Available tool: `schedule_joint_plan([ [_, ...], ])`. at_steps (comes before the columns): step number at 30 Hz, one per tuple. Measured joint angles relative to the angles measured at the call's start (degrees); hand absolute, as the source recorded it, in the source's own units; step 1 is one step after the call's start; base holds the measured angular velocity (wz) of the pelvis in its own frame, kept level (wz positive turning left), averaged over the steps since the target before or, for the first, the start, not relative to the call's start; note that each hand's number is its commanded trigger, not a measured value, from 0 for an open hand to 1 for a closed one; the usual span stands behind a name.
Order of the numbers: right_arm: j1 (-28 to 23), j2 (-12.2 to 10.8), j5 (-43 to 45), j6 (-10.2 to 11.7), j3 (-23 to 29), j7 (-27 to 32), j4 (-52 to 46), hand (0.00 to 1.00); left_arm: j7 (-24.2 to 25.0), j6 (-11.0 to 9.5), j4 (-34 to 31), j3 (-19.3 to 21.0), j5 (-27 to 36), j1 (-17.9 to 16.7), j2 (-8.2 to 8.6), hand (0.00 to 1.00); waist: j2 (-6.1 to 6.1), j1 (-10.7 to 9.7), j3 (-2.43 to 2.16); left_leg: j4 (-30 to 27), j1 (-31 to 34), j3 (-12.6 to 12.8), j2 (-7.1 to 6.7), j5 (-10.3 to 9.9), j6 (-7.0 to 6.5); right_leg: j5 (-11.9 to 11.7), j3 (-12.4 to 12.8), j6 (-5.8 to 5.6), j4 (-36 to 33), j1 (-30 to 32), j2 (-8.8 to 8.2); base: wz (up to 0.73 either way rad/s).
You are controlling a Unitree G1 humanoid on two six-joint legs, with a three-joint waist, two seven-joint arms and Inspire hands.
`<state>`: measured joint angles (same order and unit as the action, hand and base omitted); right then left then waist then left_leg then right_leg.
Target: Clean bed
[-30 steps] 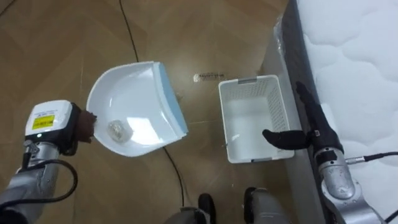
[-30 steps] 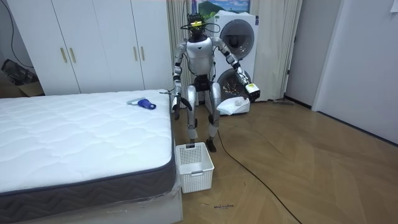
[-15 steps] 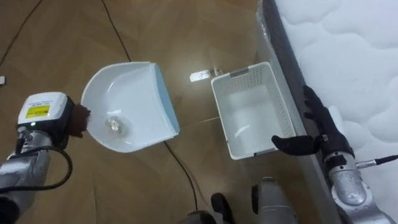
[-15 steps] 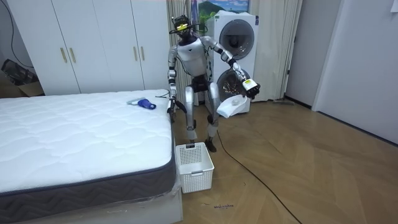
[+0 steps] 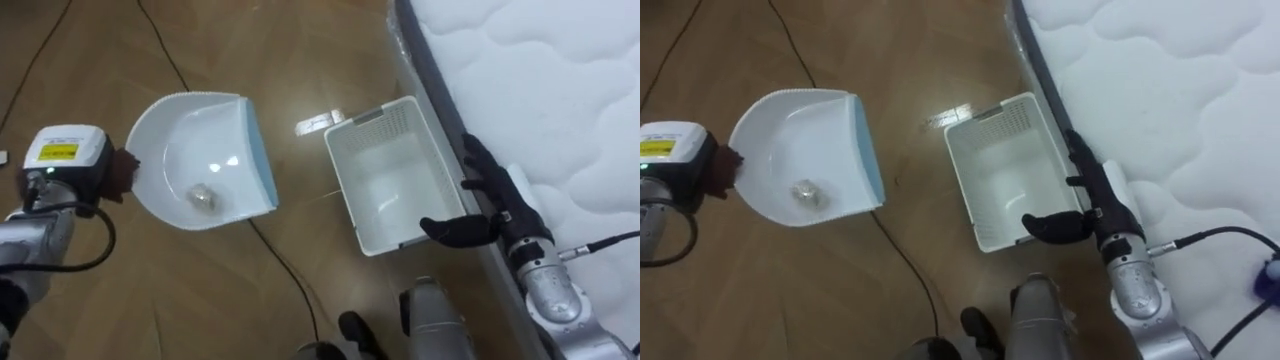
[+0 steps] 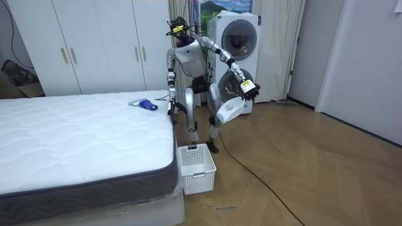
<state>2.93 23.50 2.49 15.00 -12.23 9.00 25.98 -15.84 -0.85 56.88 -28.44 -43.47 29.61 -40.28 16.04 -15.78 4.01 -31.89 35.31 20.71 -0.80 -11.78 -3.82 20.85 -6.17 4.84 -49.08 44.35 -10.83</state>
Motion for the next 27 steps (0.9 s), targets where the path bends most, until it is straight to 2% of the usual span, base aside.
schedule_joint_plan([
  [2,-0.04,0.12,0.22,0.02,0.00,-0.40,-0.23,0.00,0.77,1.27,0.00,-0.03,-0.19,1.18,-0.04,1.00,0.07,-0.03,-0.03,-0.33,0.01,1.55,0.43,0.00,0.00,0.34,0.22,0.37,-0.28,0.37,-0.01,-0.02],
  [4,-0.04,0.48,0.10,0.09,-0.01,-0.42,-0.56,0.00,1.34,1.60,0.14,-1.11,-1.25,2.67,-0.10,1.00,0.15,0.02,0.01,-0.60,0.04,3.11,0.93,0.00,0.00,0.45,0.40,0.53,-0.38,0.63,0.12,-0.03],
  [7,-0.04,0.69,-0.14,0.15,-0.10,-0.46,-0.96,0.00,2.40,1.68,0.22,-3.42,-2.50,4.97,-0.10,1.00,0.19,0.05,0.03,-0.90,-0.17,4.05,1.31,0.00,0.00,0.52,0.98,0.65,-0.43,0.64,0.40,-0.10],
  [14,0.23,0.81,-1.30,0.14,-1.11,-0.44,-1.21,0.00,4.07,2.37,0.01,-5.05,-3.77,6.07,-0.10,1.00,0.20,0.02,0.04,-0.75,-1.21,5.28,1.36,0.00,0.00,0.70,2.61,0.67,-0.59,0.59,0.85,-0.12],
  [21,0.50,1.03,-2.41,0.16,-1.62,-0.43,-0.94,0.00,5.32,2.77,0.50,-5.68,-4.50,6.53,-0.10,1.00,0.19,-0.04,0.08,-0.78,-1.46,5.65,1.40,0.00,0.00,0.77,2.86,0.67,-0.67,0.48,0.90,-0.01],
  [24,0.51,1.04,-2.51,0.25,-1.60,-0.40,-0.92,0.00,5.38,3.21,0.51,-5.68,-4.49,6.62,-0.10,1.00,0.13,-0.06,0.24,-0.78,-1.47,5.71,1.43,0.00,0.00,0.77,2.85,0.66,-0.64,0.45,0.90,0.00],
  [27,0.55,1.07,-3.16,0.56,-1.60,-0.39,-1.00,0.00,5.87,3.22,0.51,-5.76,-4.49,6.63,-0.10,1.00,0.16,-0.16,0.61,-0.82,-1.44,5.84,1.49,0.00,0.00,0.78,2.85,0.64,-0.63,0.49,0.94,0.00],
])
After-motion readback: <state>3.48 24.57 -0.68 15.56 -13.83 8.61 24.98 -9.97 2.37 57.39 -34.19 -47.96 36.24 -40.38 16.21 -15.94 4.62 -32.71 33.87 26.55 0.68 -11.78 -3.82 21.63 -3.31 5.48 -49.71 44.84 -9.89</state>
